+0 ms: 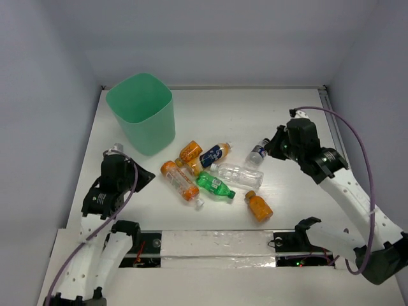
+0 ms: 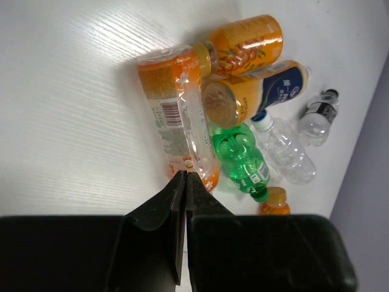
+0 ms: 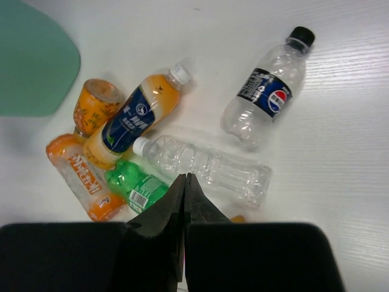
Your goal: Put the plastic bottles in the bin
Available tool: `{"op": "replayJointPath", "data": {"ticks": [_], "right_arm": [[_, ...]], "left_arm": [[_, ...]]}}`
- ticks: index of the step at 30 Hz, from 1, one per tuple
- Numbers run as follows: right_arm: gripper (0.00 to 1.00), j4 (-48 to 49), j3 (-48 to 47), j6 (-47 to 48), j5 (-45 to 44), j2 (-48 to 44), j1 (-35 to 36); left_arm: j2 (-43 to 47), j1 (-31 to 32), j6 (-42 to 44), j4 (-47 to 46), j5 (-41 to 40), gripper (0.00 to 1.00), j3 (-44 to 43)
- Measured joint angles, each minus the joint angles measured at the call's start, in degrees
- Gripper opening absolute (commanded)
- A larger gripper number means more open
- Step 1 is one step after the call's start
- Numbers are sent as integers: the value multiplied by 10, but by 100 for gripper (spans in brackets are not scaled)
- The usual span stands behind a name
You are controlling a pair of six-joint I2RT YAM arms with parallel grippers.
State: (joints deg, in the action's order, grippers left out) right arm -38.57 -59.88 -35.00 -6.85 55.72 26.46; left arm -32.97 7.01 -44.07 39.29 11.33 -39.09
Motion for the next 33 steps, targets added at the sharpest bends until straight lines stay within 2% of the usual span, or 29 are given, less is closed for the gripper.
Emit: {"op": "replayJointPath", "data": {"ticks": [3, 4, 5, 6, 8, 9, 10, 11, 12, 14, 16, 23, 33], "right_arm": [[31, 12, -7, 22, 27, 32, -15], [52, 16, -7, 27, 36, 36, -22], [61, 18, -7, 31, 47, 39, -35], [76, 22, -7, 39, 59, 40, -50], [85, 30, -7, 49, 81, 42, -87], [88, 33, -7, 52, 89, 43, -102], [93, 35, -7, 56, 95, 47, -119], [94, 35, -7, 61, 100, 50, -126], [95, 35, -7, 64, 103, 53, -142], [98, 37, -4, 72, 109, 58, -153], [98, 40, 4, 77, 117, 62, -160], [100, 61, 36, 86, 144, 89, -181], [100, 83, 38, 97, 152, 143, -193]], "left_arm": [[-22, 73, -16, -15, -48, 2, 1], [-27, 108, -29, -22, -66, 7, 4], [-33, 149, -45, -33, -87, 15, 10], [-38, 177, -57, -38, -100, 33, 16], [-56, 248, -93, -45, -138, 50, 29], [-67, 271, -110, -45, -158, 63, 31], [-83, 293, -125, -49, -175, 68, 32], [-93, 308, -137, -53, -185, 80, 32], [-106, 316, -149, -57, -196, 85, 32], [-123, 319, -170, -72, -215, 93, 38], [-128, 319, -184, -87, -226, 98, 50], [-221, 319, -202, -147, -240, 99, 69], [-293, 286, -191, -240, -247, 96, 77]]}}
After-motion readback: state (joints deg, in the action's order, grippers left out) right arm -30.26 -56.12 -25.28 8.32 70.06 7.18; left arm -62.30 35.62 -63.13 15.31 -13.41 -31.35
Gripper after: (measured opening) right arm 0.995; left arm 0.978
